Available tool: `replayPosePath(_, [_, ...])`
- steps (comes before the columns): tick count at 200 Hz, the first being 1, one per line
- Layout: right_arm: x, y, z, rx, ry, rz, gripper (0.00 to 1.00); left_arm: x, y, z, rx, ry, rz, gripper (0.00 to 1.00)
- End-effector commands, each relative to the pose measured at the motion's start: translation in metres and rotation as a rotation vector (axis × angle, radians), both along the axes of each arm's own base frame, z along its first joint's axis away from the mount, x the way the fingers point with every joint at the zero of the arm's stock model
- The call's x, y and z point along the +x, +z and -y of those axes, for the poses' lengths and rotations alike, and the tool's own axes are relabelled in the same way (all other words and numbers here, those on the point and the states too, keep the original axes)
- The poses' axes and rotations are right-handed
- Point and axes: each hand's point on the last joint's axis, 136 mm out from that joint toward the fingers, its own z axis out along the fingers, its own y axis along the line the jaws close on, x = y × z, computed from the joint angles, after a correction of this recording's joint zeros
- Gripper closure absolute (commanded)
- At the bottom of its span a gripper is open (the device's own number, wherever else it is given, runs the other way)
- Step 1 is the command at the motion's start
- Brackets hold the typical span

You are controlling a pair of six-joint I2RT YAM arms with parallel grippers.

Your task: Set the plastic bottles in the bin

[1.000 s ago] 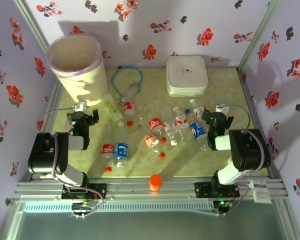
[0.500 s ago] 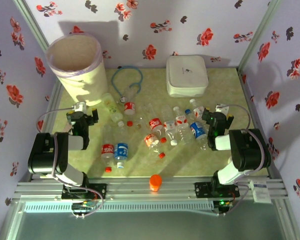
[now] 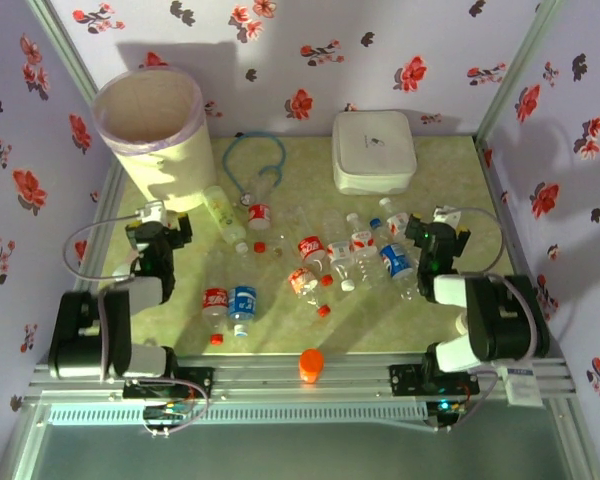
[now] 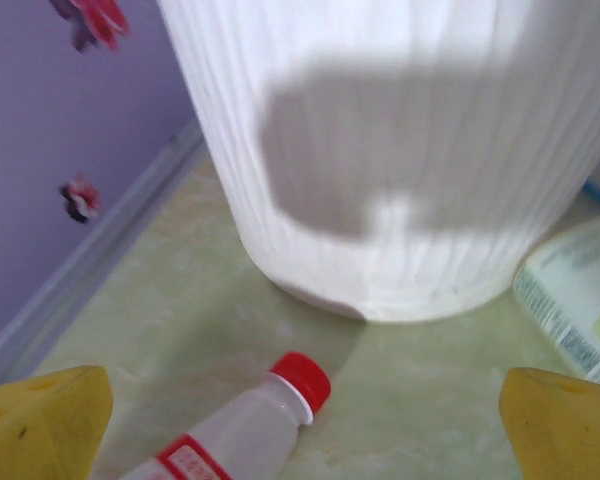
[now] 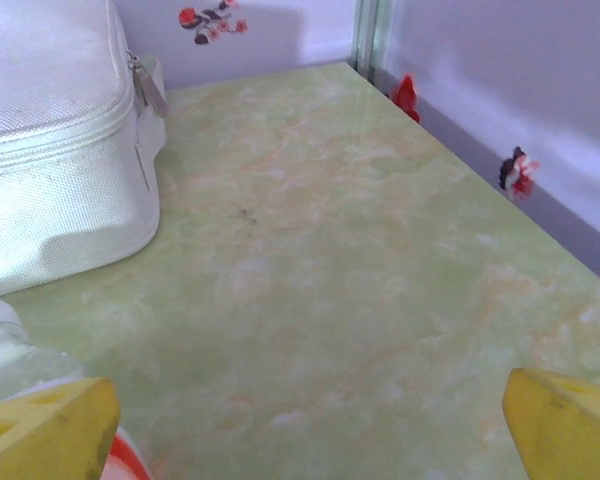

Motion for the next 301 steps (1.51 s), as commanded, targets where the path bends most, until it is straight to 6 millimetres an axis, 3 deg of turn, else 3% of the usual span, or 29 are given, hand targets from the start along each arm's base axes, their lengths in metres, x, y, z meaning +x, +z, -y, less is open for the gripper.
replayPosePath(1, [-0.009,0.026,0.004,0.032,-0.033,-0.101,0.01,-0.015,0.027,-0.010,-0.093,0.089,-0.027,0.00])
replayPosePath(17, [-0.024,0.036,0.002,0.063,-0.037,-0.210,0.01,-0.030,0.042,0.001,-0.207,0.082,-0.081,0.00])
replayPosePath(44, [-0.053,0.030,-0.001,0.074,-0.027,-0.418,0.01,-0.053,0.063,0.032,-0.352,0.008,-0.143,0.00])
replayPosePath(70, [-0.067,0.016,-0.020,0.214,0.000,-0.560,0.02,-0.066,0.074,0.066,-0.496,-0.085,-0.183,0.00])
replayPosePath(86, [-0.072,0.005,-0.037,0.273,0.074,-0.635,0.04,-0.069,0.074,0.088,-0.604,-0.142,-0.201,0.00])
replayPosePath(121, [-0.078,-0.010,-0.043,0.266,0.120,-0.724,0.10,-0.061,0.074,0.116,-0.723,-0.229,-0.199,0.00])
replayPosePath(160, [-0.068,-0.031,-0.054,0.287,0.177,-0.809,0.08,-0.051,0.073,0.126,-0.728,-0.254,-0.216,0.00])
replayPosePath(194, [-0.060,-0.042,-0.041,0.223,0.127,-0.868,0.09,-0.055,0.069,0.125,-0.725,-0.252,-0.224,0.00])
replayPosePath(250, [-0.056,-0.055,-0.026,0.249,0.080,-0.871,0.20,-0.055,0.073,0.125,-0.722,-0.257,-0.216,0.00])
replayPosePath(301, [-0.059,-0.070,-0.030,0.318,0.098,-0.895,0.19,-0.053,0.070,0.129,-0.760,-0.267,-0.210,0.00])
